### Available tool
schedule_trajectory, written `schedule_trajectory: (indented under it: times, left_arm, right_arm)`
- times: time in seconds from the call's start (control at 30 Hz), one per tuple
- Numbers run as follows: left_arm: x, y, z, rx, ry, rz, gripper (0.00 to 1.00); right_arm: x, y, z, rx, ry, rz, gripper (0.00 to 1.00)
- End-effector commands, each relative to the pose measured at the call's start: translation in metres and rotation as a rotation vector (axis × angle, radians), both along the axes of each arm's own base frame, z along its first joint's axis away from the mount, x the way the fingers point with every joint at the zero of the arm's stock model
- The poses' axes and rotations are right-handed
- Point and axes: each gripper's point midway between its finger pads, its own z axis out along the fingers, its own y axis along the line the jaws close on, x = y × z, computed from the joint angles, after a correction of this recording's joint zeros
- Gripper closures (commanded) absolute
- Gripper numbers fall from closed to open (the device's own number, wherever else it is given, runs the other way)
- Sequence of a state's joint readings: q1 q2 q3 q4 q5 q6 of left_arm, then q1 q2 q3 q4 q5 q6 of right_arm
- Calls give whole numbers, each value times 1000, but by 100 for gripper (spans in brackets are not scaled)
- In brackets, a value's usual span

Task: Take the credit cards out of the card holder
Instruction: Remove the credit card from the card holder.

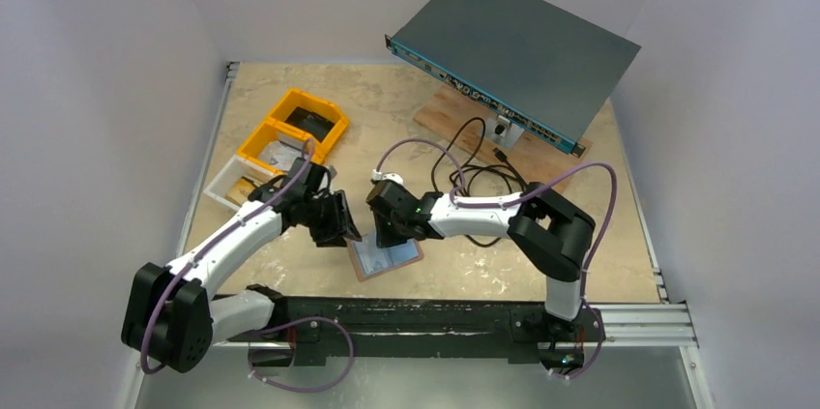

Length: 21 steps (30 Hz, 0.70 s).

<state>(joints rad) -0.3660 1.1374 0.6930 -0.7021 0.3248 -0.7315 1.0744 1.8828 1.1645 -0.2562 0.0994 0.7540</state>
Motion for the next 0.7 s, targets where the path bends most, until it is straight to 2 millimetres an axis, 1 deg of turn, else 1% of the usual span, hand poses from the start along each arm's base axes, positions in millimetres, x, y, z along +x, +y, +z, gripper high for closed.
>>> schedule_trajectory:
  times: [0.0, 0.1, 0.23, 0.43, 0.53, 0.67]
  left_arm:
    - [10, -26, 0, -67, -11, -28, 62]
    - [13, -36, -8, -83, 2, -52, 67]
    - [13, -46, -21, -88, 32, -78, 69]
    - [9, -49, -45, -51, 74, -88, 70]
    - [7, -48, -51, -30, 84, -90, 70]
    - [7, -47, -57, -5, 87, -90, 70]
  right_arm:
    - [-5, -11, -10, 60, 83, -31, 91]
    - [-6, -12, -11, 127, 119, -32, 92]
    - [-10, -15, -13, 200, 178, -39, 92]
    - [-10, -21, -14, 282, 228, -68, 93]
    - [-11, -25, -17, 308, 250, -80, 93]
    - [-12, -25, -17, 357, 279, -82, 93]
